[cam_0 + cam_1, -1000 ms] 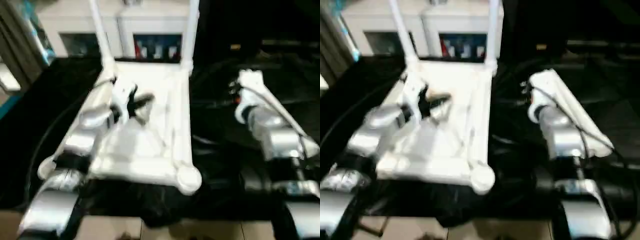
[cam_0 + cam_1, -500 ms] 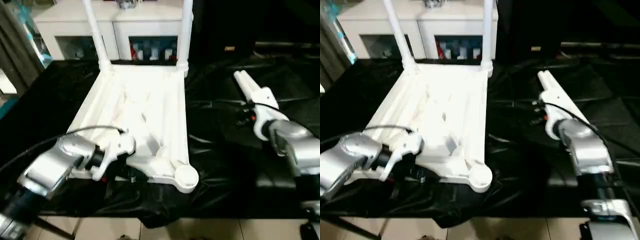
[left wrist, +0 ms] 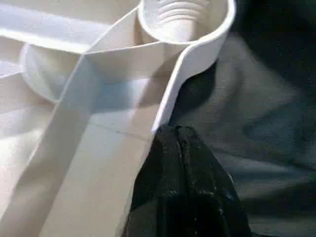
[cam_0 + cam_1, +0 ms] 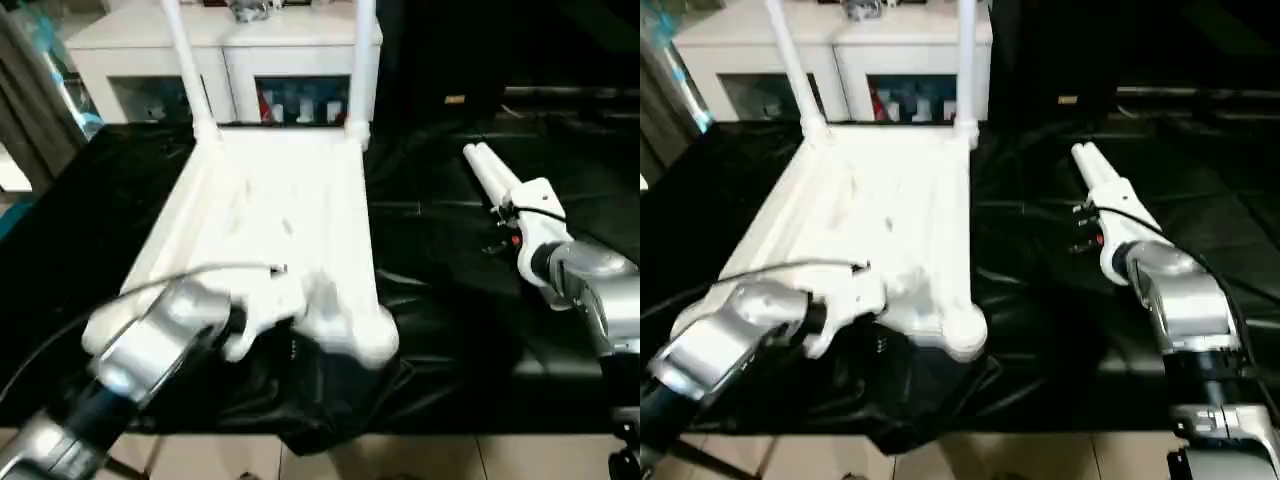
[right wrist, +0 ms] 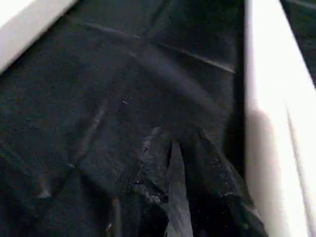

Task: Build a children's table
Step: Rotate table base, then pick table leg

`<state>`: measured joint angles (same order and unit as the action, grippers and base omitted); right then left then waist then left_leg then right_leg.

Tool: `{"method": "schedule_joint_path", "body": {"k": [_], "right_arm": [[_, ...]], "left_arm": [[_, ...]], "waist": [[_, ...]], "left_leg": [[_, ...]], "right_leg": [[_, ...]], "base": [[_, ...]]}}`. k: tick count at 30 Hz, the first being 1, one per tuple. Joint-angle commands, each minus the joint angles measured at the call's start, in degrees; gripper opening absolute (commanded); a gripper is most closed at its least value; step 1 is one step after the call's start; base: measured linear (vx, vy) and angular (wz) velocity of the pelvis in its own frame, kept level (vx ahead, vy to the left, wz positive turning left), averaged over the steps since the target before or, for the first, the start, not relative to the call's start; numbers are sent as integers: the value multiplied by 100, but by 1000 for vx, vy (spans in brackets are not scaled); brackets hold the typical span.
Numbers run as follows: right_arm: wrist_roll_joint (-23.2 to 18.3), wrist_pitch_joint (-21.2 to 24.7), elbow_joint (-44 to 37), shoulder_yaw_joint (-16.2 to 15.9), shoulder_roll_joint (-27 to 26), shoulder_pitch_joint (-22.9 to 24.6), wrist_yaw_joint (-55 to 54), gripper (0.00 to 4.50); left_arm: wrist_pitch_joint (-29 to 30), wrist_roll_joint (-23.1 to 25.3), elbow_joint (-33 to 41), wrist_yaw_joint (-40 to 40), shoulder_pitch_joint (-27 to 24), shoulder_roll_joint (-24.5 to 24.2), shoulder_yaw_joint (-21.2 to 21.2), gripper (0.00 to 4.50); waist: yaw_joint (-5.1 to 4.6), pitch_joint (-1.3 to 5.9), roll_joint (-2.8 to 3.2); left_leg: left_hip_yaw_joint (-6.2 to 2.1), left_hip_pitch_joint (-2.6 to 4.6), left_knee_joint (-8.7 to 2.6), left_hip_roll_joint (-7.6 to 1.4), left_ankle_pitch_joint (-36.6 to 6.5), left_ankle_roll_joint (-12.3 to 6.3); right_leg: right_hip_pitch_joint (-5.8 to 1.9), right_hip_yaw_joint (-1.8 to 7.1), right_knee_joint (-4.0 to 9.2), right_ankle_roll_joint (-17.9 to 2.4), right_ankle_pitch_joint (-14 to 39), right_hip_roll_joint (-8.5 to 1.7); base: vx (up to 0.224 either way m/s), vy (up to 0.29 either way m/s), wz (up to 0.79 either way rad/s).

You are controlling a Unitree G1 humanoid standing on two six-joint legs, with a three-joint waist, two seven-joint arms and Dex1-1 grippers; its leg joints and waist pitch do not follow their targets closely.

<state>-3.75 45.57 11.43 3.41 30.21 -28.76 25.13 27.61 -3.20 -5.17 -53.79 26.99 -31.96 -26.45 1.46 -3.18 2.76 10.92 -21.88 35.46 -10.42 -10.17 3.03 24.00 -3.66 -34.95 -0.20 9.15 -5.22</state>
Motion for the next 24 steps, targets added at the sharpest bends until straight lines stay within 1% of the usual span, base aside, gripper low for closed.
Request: {"method": "schedule_joint_path", "body": {"k": [1,2,3,4,5,6,7,8,9,10,11,12,13,14,15,17,19,20,21,22,23,24], "right_arm": [[74,188,9,148,101,-100,-114,93],[101,259,26,180,137,-129,-158,102],[151,335,119,239,213,-216,-237,102],[151,335,119,239,213,-216,-237,119],[146,373,231,277,277,-315,-303,125],[146,373,238,278,281,-321,-305,132],[133,380,351,298,324,-432,-341,140],[132,379,373,305,329,-454,-346,151],[134,380,438,313,343,-510,-357,161],[150,383,562,314,369,-598,-375,161],[196,375,802,295,422,-737,-417,176],[214,371,881,285,440,-781,-431,184],[214,371,881,285,440,-781,-431,193],[247,370,1091,260,475,-878,-408,201],[261,365,1348,230,500,-1006,-374,209],[219,323,1671,234,500,-1156,-313,228],[291,81,2094,187,523,-1322,-346,243],[298,19,2210,180,527,-1375,-345,258],[305,-34,2315,175,530,-1422,-344,258],[332,-219,2730,170,535,-1617,-339,270],[334,-227,2755,170,536,-1629,-338,280],[376,-345,3127,163,557,-1809,-337,287]], "left_arm": [[-103,92,-53,139,91,59,206,0],[-167,93,-65,162,106,103,269,0],[-309,-129,81,-3,116,149,437,0],[-309,-129,81,-3,116,149,437,0],[-225,-536,409,-221,96,178,617,0],[-213,-560,429,-233,95,180,628,0],[54,-906,726,-351,87,194,757,0],[108,-959,777,-372,85,193,777,0],[212,-1050,878,-420,79,180,809,0],[330,-1126,994,-488,67,149,836,0],[440,-1155,1114,-581,38,103,863,0],[462,-1151,1143,-608,26,88,871,0],[462,-1151,1143,-608,26,88,871,0],[497,-1123,1137,-589,15,56,891,0],[509,-1089,1119,-539,4,17,918,0],[528,-1079,1123,-481,0,-30,927,0],[578,-1108,1172,-433,1,-40,948,0],[608,-1114,1196,-432,5,-40,957,0],[631,-1119,1215,-430,7,-39,966,0],[681,-1144,1278,-422,16,-22,1001,0],[682,-1144,1281,-421,16,-22,1002,0],[713,-1151,1336,-403,12,-24,1004,0]], "waist": [[-31,367,-67],[-28,374,-72],[-31,378,-98],[-19,391,-80],[-21,389,-132],[-7,401,-111],[-5,404,-107],[6,405,-99],[5,405,-104],[12,415,-111],[15,419,-107],[19,410,-132],[35,405,-115],[36,404,-126],[38,400,-118],[34,386,-122],[32,393,-123],[32,392,-122],[32,392,-120],[25,401,-119],[18,396,-122],[18,393,-131]], "left_leg": [[-130,101,-437,-114,-1884,33],[-129,111,-433,-118,-1856,18],[-125,112,-429,-121,-1827,-3],[-127,98,-428,-127,-1759,-15],[-117,79,-428,-125,-1698,-45],[-124,80,-429,-133,-1650,-41],[-119,69,-428,-150,-1544,-60],[-115,75,-424,-154,-1511,-59],[-98,71,-414,-149,-1464,-90],[-92,65,-404,-144,-1360,-123],[-91,63,-404,-146,-1302,-134],[-77,68,-398,-147,-1266,-163],[-73,68,-394,-142,-1232,-176],[-67,68,-392,-141,-1233,-180],[-72,71,-391,-135,-1274,-169],[-77,80,-395,-136,-1401,-120],[-81,76,-397,-139,-1416,-88],[-81,83,-395,-141,-1436,-78],[-82,78,-393,-140,-1466,-68],[-88,71,-391,-138,-1461,-61],[-88,66,-389,-134,-1483,-61],[-82,72,-379,-132,-1502,-63]], "right_leg": [[-239,148,604,-473,3100,-196],[-228,150,612,-471,3069,-193],[-224,152,607,-524,2997,-192],[-240,158,582,-602,2862,-210],[-248,161,564,-666,2727,-206],[-263,166,531,-728,2648,-226],[-268,175,509,-850,2408,-227],[-268,180,490,-912,2301,-230],[-271,186,471,-994,2123,-214],[-288,188,444,-1060,1956,-214],[-294,189,433,-1106,1875,-218],[-287,192,447,-1141,1832,-207],[-295,192,440,-1150,1821,-204],[-296,192,443,-1139,1839,-203],[-295,187,445,-1133,1935,-207],[-291,177,462,-1111,2107,-208],[-298,173,458,-1096,2106,-209],[-288,172,457,-1097,2116,-211],[-293,173,456,-1094,2136,-216],[-300,167,442,-1118,2123,-218],[-301,163,448,-1131,2138,-219],[-295,164,451,-1129,2173,-218]], "base": [[0,0,0],[0,0,0],[0,0,0],[0,0,0],[0,0,0],[0,0,0],[0,0,0],[0,0,0],[0,0,0],[0,0,0],[0,0,0],[0,0,0],[0,0,0],[0,0,0],[0,0,0],[0,0,0],[0,0,0],[0,0,0],[0,0,0],[0,0,0],[0,0,0],[0,0,0]]}}
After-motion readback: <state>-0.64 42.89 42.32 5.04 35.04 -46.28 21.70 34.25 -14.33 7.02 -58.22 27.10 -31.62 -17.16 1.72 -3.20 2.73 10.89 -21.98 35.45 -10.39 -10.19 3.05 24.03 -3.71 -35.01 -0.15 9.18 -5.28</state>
